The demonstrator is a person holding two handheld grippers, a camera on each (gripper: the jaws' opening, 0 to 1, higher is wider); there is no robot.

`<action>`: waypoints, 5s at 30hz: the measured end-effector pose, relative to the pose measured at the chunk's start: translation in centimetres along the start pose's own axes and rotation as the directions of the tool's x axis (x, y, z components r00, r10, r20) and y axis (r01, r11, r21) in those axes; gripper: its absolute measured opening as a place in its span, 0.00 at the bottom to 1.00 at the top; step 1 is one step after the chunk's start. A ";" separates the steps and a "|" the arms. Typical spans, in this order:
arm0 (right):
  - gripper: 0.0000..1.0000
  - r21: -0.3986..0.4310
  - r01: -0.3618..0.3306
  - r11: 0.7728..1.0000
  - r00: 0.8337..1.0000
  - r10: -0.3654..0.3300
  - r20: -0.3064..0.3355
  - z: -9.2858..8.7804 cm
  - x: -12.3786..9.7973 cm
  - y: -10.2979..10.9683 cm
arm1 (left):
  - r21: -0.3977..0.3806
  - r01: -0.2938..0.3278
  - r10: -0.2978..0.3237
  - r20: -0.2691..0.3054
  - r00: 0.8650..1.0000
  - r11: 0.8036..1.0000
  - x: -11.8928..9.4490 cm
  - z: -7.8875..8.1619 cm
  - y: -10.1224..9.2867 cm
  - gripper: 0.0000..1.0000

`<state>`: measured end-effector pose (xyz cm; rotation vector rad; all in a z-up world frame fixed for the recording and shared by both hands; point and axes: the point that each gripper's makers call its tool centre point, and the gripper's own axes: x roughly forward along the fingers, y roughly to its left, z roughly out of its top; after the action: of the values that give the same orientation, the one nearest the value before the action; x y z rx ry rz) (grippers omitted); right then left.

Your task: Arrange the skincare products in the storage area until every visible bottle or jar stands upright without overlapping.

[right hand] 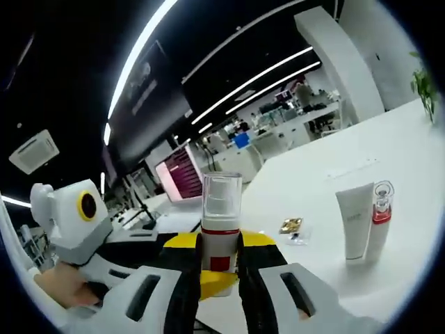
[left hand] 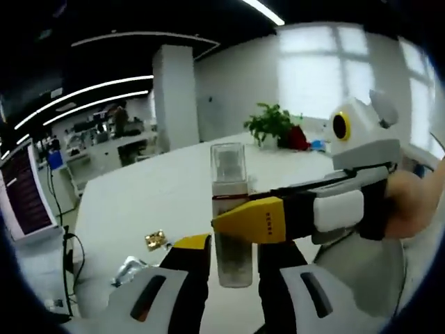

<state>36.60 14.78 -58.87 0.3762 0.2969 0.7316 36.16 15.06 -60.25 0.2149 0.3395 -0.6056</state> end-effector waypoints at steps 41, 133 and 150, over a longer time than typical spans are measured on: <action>0.21 0.233 -0.615 0.753 0.753 0.649 -0.108 3.5 -4.6 8.6 | -0.403 0.848 -0.733 0.449 0.512 0.345 -7.2 4.7 -6.0 0.25; 0.20 -0.465 -0.489 0.739 0.702 0.016 -0.712 -13.0 -4.8 -16.7 | 0.209 0.675 -0.649 -0.186 0.738 0.707 16.0 -12.6 -12.6 0.19; 0.20 -0.472 -0.458 0.753 0.710 -0.009 -0.704 -12.1 -4.1 -20.5 | 0.192 0.657 -0.627 -0.198 0.753 0.729 18.1 -12.8 -12.1 0.26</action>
<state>41.05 0.68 -78.02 -0.5390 0.6775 1.1737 39.80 -0.23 -79.94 0.3838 0.4585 -1.3436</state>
